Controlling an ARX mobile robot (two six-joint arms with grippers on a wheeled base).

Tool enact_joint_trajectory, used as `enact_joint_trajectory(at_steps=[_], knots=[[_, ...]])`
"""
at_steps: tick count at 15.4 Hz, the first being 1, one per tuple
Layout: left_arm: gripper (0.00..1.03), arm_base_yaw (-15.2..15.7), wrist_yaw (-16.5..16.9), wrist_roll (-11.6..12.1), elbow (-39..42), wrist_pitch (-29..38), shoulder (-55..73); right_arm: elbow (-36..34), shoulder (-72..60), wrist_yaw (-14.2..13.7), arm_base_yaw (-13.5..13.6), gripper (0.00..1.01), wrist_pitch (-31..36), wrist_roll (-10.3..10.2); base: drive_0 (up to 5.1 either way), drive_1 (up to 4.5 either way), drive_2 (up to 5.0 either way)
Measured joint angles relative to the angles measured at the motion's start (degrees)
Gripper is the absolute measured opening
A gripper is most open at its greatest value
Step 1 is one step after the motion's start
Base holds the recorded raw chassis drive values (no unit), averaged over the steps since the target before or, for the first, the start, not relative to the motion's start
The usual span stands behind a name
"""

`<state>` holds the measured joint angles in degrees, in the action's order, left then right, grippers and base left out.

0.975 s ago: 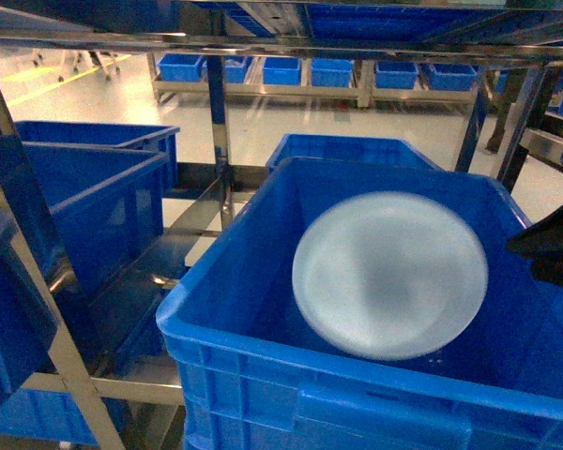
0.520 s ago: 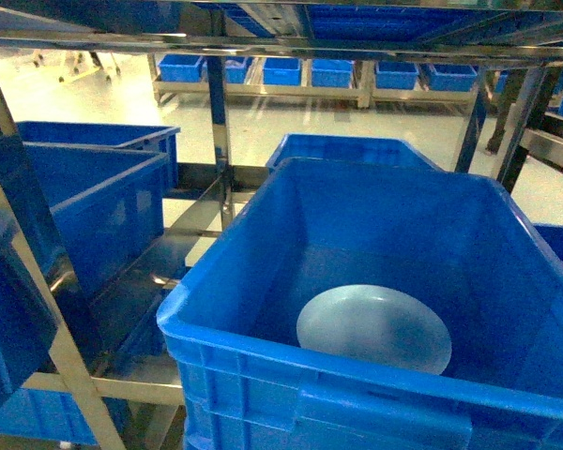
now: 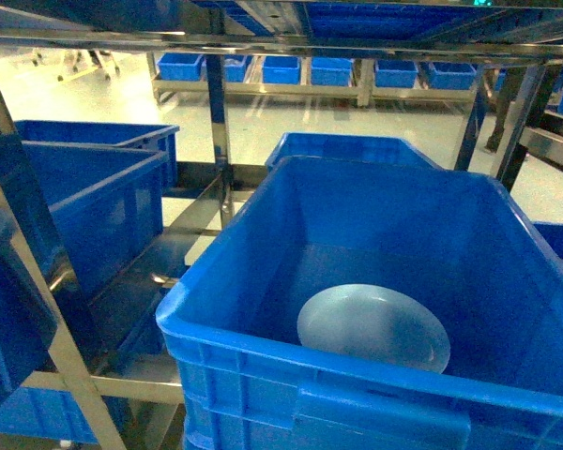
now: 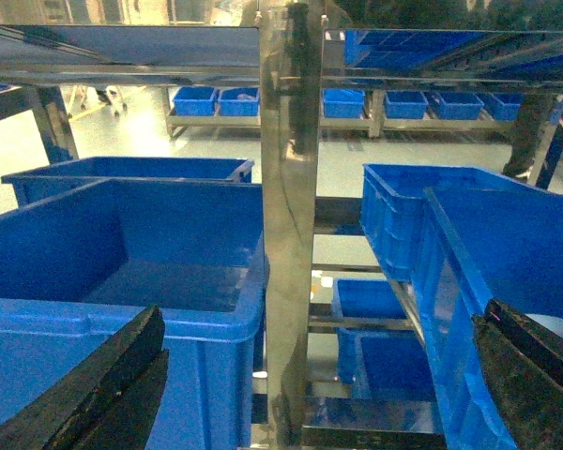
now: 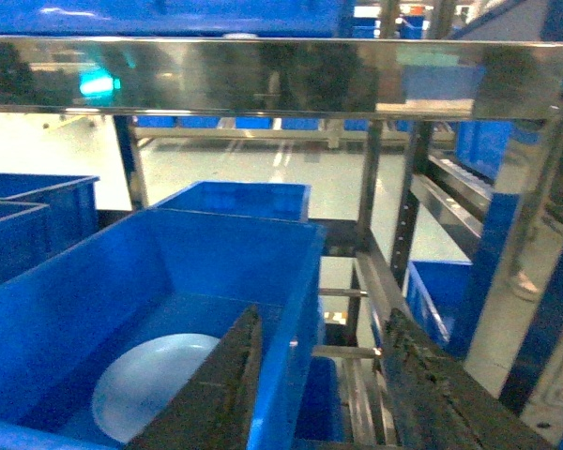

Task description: Place blue tray on left shelf second layer neatly

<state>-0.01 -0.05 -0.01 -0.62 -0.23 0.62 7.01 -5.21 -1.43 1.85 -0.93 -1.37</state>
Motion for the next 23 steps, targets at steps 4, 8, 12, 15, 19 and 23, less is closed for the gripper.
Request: enact_joint_trajectory(at_steps=[4, 8, 12, 15, 19, 23], knots=[[0.98, 0.0, 0.1, 0.0, 0.0, 0.0, 0.0, -2.8, 1.5, 1.4, -1.9, 0.02, 0.2, 1.1, 0.0, 0.00, 0.0], [0.98, 0.0, 0.0, 0.0, 0.0, 0.0, 0.0, -4.1, 2.5, 1.4, -1.9, 0.02, 0.5, 1.1, 0.0, 0.00, 0.0], [0.98, 0.0, -0.1, 0.0, 0.0, 0.0, 0.0, -6.2, 4.9, 1.5, -1.9, 0.02, 0.9, 1.2, 0.0, 0.00, 0.0], [0.98, 0.0, 0.0, 0.0, 0.0, 0.0, 0.0, -6.2, 4.9, 1.5, -1.9, 0.02, 0.7, 1.2, 0.0, 0.00, 0.0], [0.98, 0.0, 0.0, 0.0, 0.0, 0.0, 0.0, -6.2, 4.9, 1.5, -1.9, 0.36, 0.6, 1.2, 0.0, 0.00, 0.0], [0.98, 0.0, 0.0, 0.0, 0.0, 0.0, 0.0, -6.2, 4.9, 1.5, -1.9, 0.84, 0.6, 1.2, 0.0, 0.00, 0.0]])
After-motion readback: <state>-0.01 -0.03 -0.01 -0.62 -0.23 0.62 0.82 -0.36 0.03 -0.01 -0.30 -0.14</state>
